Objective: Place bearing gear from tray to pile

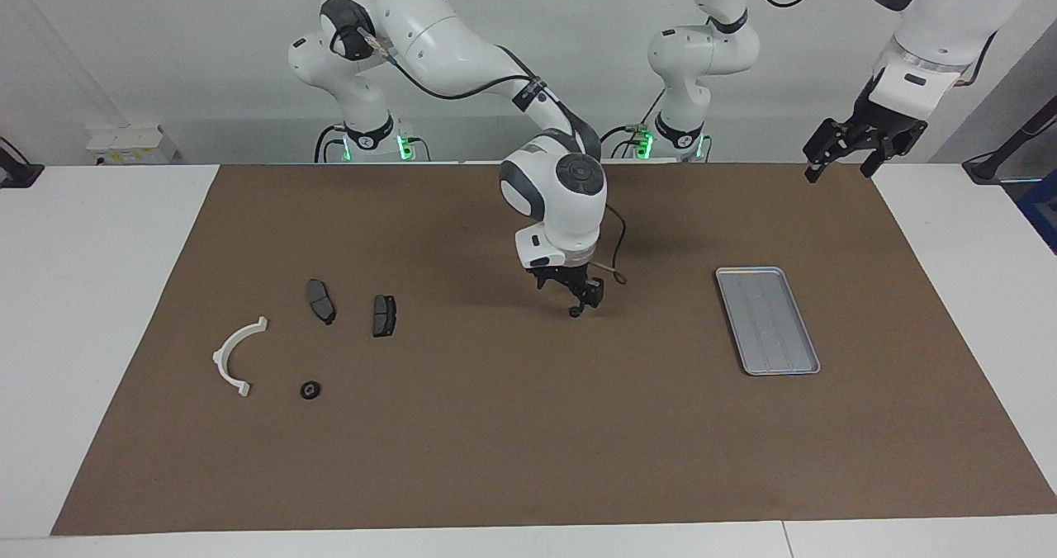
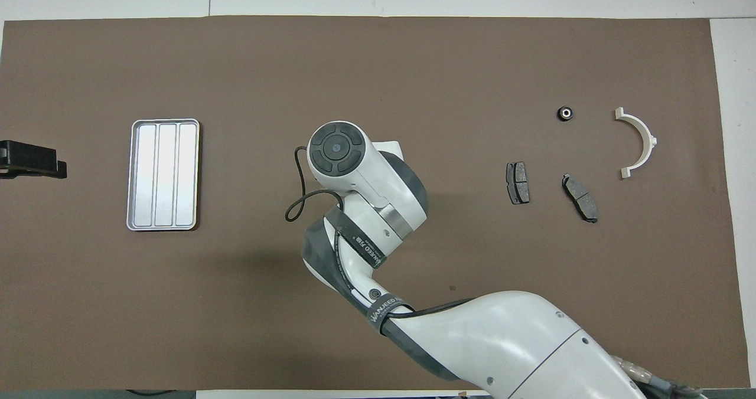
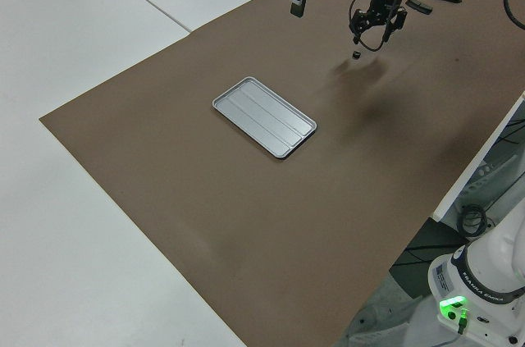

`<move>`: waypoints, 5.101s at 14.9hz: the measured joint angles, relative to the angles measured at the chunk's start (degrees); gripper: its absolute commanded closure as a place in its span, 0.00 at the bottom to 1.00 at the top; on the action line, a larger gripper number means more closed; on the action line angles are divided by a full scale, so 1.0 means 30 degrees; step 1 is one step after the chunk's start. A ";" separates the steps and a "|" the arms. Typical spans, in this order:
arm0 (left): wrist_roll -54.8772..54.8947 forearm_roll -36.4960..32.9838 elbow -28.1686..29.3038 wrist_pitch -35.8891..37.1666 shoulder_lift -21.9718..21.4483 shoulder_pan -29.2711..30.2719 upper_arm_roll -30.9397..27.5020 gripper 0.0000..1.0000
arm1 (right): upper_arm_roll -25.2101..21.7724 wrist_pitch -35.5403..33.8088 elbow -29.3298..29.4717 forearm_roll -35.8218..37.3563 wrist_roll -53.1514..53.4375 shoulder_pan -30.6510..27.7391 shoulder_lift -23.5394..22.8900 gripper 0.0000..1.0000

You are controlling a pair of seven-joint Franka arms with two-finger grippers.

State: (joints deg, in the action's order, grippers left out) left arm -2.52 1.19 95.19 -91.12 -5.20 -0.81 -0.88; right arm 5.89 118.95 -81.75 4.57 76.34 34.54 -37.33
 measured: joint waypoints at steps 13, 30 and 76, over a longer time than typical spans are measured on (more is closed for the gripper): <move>0.0427 0.0000 0.0162 0.0118 0.0006 -0.0015 -0.0078 0.00 | -0.0145 0.0573 0.0247 0.0444 0.0002 0.0458 -0.0993 0.83; 0.0627 0.0000 0.0173 0.0340 0.0006 -0.0101 0.0046 0.00 | -0.0381 -0.4730 0.3625 0.0540 -0.5198 -0.2281 -0.0349 1.00; 0.0640 0.0000 0.0173 0.0455 0.0006 -0.0101 0.0025 0.00 | -0.0200 -0.4247 -0.2963 0.0285 -2.1586 -1.1127 0.7925 0.00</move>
State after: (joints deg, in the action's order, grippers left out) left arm -0.61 1.19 95.71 -89.75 -5.19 -1.11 -0.81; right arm 5.29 106.21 -90.63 5.42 11.58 1.16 -13.56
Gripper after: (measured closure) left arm 0.000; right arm 0.000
